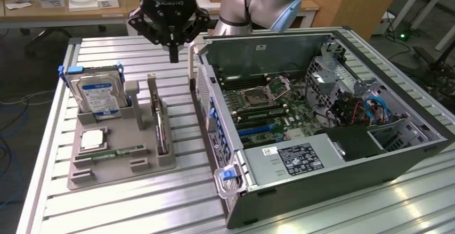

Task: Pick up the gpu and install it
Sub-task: 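Reach for the gpu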

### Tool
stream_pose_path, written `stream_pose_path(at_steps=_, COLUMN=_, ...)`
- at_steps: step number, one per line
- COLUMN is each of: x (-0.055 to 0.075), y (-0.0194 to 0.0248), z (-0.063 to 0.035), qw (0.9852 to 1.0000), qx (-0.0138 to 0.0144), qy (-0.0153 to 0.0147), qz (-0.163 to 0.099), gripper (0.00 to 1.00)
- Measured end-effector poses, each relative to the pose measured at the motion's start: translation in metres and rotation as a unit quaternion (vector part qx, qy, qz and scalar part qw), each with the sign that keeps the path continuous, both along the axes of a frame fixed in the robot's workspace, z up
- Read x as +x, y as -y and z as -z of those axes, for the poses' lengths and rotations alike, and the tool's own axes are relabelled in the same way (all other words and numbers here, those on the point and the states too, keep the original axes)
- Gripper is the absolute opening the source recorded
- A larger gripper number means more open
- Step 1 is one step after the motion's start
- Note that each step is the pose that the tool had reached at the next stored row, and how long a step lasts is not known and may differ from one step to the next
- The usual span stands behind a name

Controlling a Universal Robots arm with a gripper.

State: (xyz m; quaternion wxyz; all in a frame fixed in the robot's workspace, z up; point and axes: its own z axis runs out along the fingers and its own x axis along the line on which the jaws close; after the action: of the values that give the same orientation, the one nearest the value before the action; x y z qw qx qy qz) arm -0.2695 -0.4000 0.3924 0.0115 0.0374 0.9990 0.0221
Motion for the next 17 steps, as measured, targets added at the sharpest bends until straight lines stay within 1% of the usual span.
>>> stream_pose_path(at_steps=11, x=-0.0006, y=0.0, z=0.0, qw=1.0, qx=0.0, qy=0.0, qz=0.0, gripper=0.1)
stream_pose_path(at_steps=17, x=-0.0058, y=0.0, z=0.0, qw=1.0, qx=0.0, qy=0.0, qz=0.0, gripper=0.1)
